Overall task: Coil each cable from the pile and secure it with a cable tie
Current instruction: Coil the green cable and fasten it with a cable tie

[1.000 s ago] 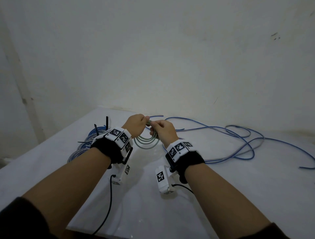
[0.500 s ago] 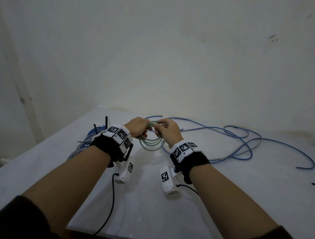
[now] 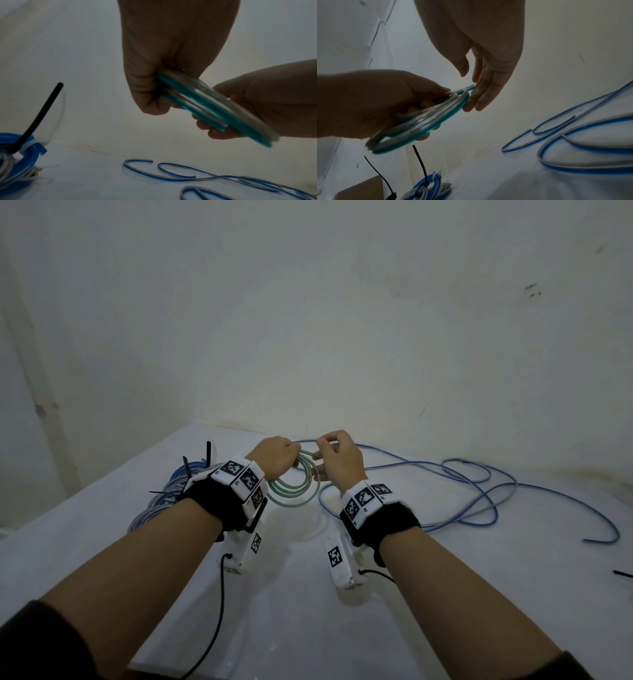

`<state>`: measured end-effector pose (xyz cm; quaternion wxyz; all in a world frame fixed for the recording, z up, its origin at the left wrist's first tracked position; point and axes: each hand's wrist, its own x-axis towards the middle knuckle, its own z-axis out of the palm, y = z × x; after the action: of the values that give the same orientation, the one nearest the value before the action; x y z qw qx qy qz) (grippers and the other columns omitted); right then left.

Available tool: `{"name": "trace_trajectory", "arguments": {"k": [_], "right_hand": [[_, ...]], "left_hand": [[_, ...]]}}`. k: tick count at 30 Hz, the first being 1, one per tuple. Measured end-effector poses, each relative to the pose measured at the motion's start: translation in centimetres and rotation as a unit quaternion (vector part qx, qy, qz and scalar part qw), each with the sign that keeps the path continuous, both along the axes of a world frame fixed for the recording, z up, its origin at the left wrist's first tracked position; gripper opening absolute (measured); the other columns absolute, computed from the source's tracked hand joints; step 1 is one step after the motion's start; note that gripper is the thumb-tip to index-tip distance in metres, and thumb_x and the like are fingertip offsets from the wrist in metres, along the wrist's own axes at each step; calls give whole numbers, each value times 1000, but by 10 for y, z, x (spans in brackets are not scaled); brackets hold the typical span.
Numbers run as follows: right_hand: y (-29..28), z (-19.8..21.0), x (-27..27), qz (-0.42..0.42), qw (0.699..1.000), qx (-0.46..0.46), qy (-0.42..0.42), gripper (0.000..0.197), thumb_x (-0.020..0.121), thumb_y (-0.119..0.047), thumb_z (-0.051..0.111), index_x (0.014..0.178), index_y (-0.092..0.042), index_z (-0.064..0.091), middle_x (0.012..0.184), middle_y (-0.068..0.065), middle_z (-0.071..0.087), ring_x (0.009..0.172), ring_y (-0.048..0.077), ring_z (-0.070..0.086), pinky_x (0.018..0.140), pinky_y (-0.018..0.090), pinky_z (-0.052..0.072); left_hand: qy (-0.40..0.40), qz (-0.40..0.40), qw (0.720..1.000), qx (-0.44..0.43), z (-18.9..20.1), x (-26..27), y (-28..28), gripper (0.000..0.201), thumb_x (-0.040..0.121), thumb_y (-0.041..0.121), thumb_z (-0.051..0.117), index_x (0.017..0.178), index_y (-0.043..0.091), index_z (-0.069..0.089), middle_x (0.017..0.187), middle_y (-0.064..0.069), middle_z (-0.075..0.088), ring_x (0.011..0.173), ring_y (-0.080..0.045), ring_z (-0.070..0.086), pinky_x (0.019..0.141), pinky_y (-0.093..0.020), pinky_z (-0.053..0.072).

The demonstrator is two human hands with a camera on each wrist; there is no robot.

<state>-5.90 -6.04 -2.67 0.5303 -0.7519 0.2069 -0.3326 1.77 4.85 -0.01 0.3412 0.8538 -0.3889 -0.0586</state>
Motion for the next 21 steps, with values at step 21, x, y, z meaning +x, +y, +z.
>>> {"name": "trace_trajectory", "arguments": {"k": [21], "right_hand": [[-118,19,-159,-108,992,-59,2,19,96,-19,51,88,-3,58,68,10,60,42,10,48,53,30,45]], "left_hand": [[398,-224,880,-129,17,-135,-139,34,103,21,31,78,5,49,57,-2,40,34,-6,45,47,-21,45]]}}
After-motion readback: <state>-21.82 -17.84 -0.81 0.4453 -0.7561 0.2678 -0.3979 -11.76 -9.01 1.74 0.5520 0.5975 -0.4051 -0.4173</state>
